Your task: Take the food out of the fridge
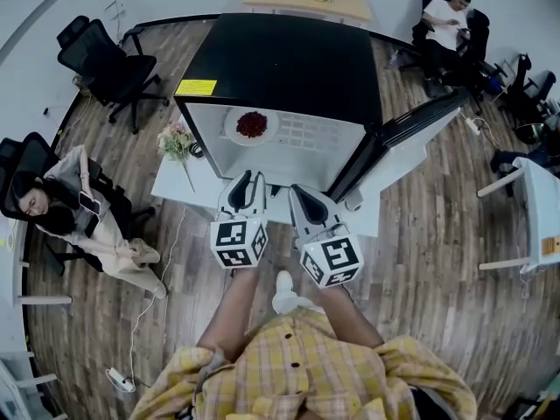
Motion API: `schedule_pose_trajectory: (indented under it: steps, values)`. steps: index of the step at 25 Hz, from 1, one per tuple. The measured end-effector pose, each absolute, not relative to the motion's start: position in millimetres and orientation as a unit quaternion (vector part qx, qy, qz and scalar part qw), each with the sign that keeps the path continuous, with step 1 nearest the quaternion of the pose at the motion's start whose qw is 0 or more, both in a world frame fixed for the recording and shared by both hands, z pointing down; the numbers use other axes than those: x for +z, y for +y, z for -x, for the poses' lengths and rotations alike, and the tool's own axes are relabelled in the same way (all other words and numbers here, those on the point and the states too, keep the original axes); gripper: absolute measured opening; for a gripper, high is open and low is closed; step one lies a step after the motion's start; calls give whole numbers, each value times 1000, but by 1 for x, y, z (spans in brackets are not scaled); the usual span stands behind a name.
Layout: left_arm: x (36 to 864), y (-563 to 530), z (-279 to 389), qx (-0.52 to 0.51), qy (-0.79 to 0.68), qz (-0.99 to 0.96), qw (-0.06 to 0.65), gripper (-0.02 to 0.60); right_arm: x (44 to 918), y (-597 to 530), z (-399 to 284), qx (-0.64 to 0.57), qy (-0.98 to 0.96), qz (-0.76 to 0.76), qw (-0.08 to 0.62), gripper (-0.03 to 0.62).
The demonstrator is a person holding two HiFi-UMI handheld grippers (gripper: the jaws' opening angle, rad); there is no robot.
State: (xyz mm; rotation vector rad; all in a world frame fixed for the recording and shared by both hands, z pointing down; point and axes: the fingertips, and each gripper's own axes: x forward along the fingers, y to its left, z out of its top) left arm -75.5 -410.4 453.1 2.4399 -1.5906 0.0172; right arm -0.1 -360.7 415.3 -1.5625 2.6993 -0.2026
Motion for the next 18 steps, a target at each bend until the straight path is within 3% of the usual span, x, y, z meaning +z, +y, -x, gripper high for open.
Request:
schedule_pose_trajectory:
  steps: [5,12,18]
  values:
    - [471,-435,78,-36,-531,-823,199,92,420,-379,-4,-78,866,493,10,6]
    - [489,-464,91,-191,-476,-763,392,112,433,-399,-5,-101,871,481,12,6]
    - [506,-480,102,-296,-417,-697,503,107,440,-411,-1,-115,877,467,10,6]
